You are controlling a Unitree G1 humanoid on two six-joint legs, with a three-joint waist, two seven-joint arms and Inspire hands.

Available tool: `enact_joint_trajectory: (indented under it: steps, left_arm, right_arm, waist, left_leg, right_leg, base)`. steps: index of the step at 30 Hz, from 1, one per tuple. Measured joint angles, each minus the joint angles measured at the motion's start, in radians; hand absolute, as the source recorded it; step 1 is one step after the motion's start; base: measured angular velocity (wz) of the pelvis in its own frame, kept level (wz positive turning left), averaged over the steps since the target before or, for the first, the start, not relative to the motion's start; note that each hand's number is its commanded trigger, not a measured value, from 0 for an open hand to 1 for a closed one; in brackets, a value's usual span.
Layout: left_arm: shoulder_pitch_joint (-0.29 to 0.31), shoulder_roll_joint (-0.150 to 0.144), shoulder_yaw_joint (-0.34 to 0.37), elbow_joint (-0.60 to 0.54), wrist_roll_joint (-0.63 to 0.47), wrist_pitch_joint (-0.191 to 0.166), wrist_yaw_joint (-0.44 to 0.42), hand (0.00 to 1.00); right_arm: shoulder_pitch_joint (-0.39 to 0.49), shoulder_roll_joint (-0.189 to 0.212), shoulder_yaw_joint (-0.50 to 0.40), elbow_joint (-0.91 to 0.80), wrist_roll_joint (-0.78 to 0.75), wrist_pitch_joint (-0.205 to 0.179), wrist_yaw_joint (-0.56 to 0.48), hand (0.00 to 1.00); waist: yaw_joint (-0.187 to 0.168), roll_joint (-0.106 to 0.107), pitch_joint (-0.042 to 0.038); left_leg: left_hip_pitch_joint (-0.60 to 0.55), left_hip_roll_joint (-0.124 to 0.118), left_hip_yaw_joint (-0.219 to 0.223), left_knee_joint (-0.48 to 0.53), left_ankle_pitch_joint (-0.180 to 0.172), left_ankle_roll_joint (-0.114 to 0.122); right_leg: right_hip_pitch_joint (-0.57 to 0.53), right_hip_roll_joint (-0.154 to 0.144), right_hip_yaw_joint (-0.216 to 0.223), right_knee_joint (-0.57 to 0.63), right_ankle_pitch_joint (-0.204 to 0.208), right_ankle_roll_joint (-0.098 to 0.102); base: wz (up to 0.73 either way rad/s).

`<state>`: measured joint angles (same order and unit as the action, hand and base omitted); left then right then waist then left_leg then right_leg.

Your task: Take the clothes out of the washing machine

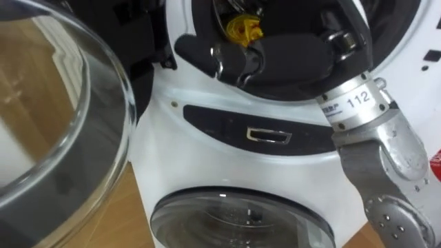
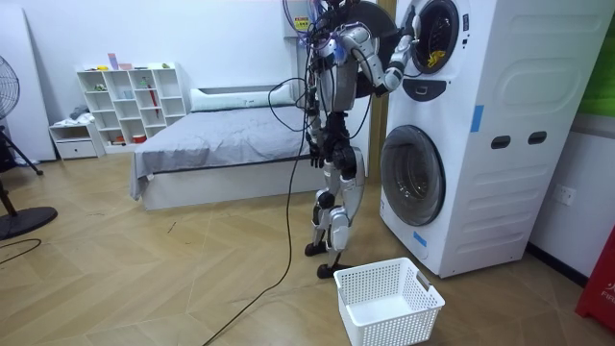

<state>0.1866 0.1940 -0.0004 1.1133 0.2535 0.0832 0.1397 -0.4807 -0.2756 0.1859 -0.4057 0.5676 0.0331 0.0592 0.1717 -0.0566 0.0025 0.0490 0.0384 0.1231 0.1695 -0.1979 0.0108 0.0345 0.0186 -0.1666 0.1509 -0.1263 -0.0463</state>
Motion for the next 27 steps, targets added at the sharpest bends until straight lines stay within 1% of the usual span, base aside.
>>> enact_joint_trajectory:
  steps: [2, 4, 6, 8, 9, 10, 11, 13, 15, 18, 21, 22, 24, 27]
  left_arm:
    - [-0.002, 0.0, 0.004, -0.001, 0.006, 0.005, 0.0, 0.0]
    - [0.007, -0.004, 0.03, -0.003, 0.012, 0.02, 0.0, 0.0]
    - [0.007, -0.007, 0.035, -0.005, 0.011, 0.028, 0.0, 0.0]
    - [0.005, -0.012, 0.037, -0.005, 0.011, 0.037, 0.001, 0.0]
    - [0.002, -0.015, 0.037, -0.007, 0.011, 0.042, 0.003, 0.0]
    - [0.004, -0.017, 0.037, -0.011, 0.011, 0.042, 0.003, 0.0]
    - [0.004, -0.018, 0.037, -0.012, 0.011, 0.043, 0.003, 0.0]
    - [0.005, -0.02, 0.039, -0.016, 0.011, 0.048, 0.004, 0.0]
    - [0.006, -0.02, 0.05, -0.016, 0.011, 0.05, 0.004, 0.0]
    - [0.007, -0.02, 0.067, -0.015, 0.012, 0.062, 0.006, 0.0]
    - [0.006, -0.019, 0.079, -0.017, 0.014, 0.064, 0.006, 0.0]
    - [0.011, -0.018, 0.083, -0.027, 0.015, 0.067, 0.006, 0.0]
    - [0.025, -0.018, 0.09, -0.039, 0.016, 0.07, 0.004, 0.0]
    - [0.037, -0.017, 0.108, -0.049, 0.017, 0.082, -0.002, 0.0]
  right_arm:
    - [0.001, 0.0, 0.001, 0.002, -0.046, 0.0, -0.004, 0.0]
    - [0.001, -0.009, 0.0, 0.027, -0.148, 0.001, -0.007, 0.0]
    - [0.001, -0.01, 0.0, 0.058, -0.198, 0.008, -0.021, 0.0]
    - [0.002, -0.012, -0.001, 0.096, -0.258, 0.011, -0.029, 0.0]
    - [0.002, -0.015, -0.005, 0.119, -0.297, 0.011, -0.035, 0.0]
    - [0.002, -0.023, -0.015, 0.143, -0.307, 0.012, -0.042, 0.0]
    - [0.002, -0.034, -0.019, 0.154, -0.306, 0.012, -0.048, 0.0]
    - [0.002, -0.074, -0.044, 0.2, -0.307, 0.026, -0.067, 0.0]
    - [0.002, -0.088, -0.073, 0.249, -0.307, 0.033, -0.081, 0.0]
    - [0.002, -0.095, -0.12, 0.345, -0.292, 0.035, -0.114, 0.0]
    - [-0.012, -0.103, -0.125, 0.369, -0.261, 0.031, -0.115, 0.0]
    - [-0.012, -0.113, -0.13, 0.393, -0.264, 0.032, -0.115, 0.0]
    - [-0.012, -0.13, -0.13, 0.402, -0.264, 0.034, -0.115, 0.0]
    - [-0.013, -0.138, -0.131, 0.404, -0.259, 0.034, -0.115, 0.0]
  waist:
    - [-0.004, 0.0, 0.0]
    - [-0.005, 0.0, -0.0004]
    - [-0.006, -0.004, -0.0023]
    - [-0.014, -0.003, -0.0021]
    - [-0.034, -0.003, -0.0021]
    - [-0.046, -0.005, -0.0031]
    - [-0.047, -0.007, -0.0044]
    - [-0.048, -0.014, -0.0056]
    - [-0.054, -0.021, -0.0026]
    - [-0.056, -0.036, 0.0029]
    - [-0.055, -0.044, -0.0006]
    - [-0.055, -0.048, -0.0035]
    - [-0.053, -0.051, -0.0054]
    - [-0.055, -0.049, -0.0045]
  left_leg:
    - [-0.003, -0.001, -0.004, 0.001, 0.0, 0.0]
    - [0.0, 0.0, -0.006, 0.001, 0.0, 0.0]
    - [0.0, -0.001, -0.006, 0.002, 0.0, 0.0]
    - [0.0, -0.002, -0.013, 0.004, 0.0, 0.0]
    - [0.0, -0.006, -0.029, 0.009, 0.0, 0.0]
    - [-0.002, -0.011, -0.042, 0.011, 0.0, 0.0]
    - [-0.002, -0.012, -0.044, 0.012, 0.0, 0.001]
    - [0.0, -0.014, -0.046, 0.014, 0.0, 0.001]
    - [-0.004, -0.015, -0.046, 0.014, 0.001, 0.002]
    - [-0.005, -0.015, -0.045, 0.014, 0.0, 0.002]
    - [-0.011, -0.016, -0.055, 0.014, 0.0, 0.003]
    - [-0.012, -0.017, -0.059, 0.017, 0.0, 0.003]
    - [-0.011, -0.017, -0.066, 0.018, 0.0, 0.003]
    - [-0.012, -0.017, -0.072, 0.019, 0.0, 0.005]
  right_leg:
    - [0.0, -0.001, -0.002, 0.0, 0.0, 0.0]
    - [0.004, 0.0, -0.004, 0.0, 0.0, 0.0]
    - [0.005, -0.001, -0.006, 0.0, 0.0, 0.0]
    - [0.009, -0.002, -0.019, 0.0, 0.0, 0.0]
    - [0.016, -0.005, -0.03, 0.0, 0.0, 0.0]
    - [0.018, -0.007, -0.032, 0.0, -0.002, 0.003]
    - [0.018, -0.008, -0.034, 0.0, -0.003, 0.004]
    - [0.019, -0.01, -0.04, 0.0, -0.003, 0.004]
    - [0.021, -0.011, -0.043, 0.0, -0.003, 0.004]
    - [0.02, -0.012, -0.044, 0.0, -0.003, 0.004]
    - [0.019, -0.012, -0.042, 0.0, -0.003, 0.004]
    - [0.019, -0.013, -0.057, 0.0, -0.003, 0.004]
    - [0.019, -0.014, -0.059, 0.0, -0.003, 0.004]
    - [0.019, -0.018, -0.073, 0.0, -0.003, 0.004]
  base:
    - [0.06]
    - [0.02]
    - [0.0]
    - [0.12]
    - [0.32]
    - [0.31]
    - [0.16]
    - [0.0]
    - [0.0]
    - [0.0]
    - [0.08]
    - [0.14]
    - [0.1]
    - [0.06]
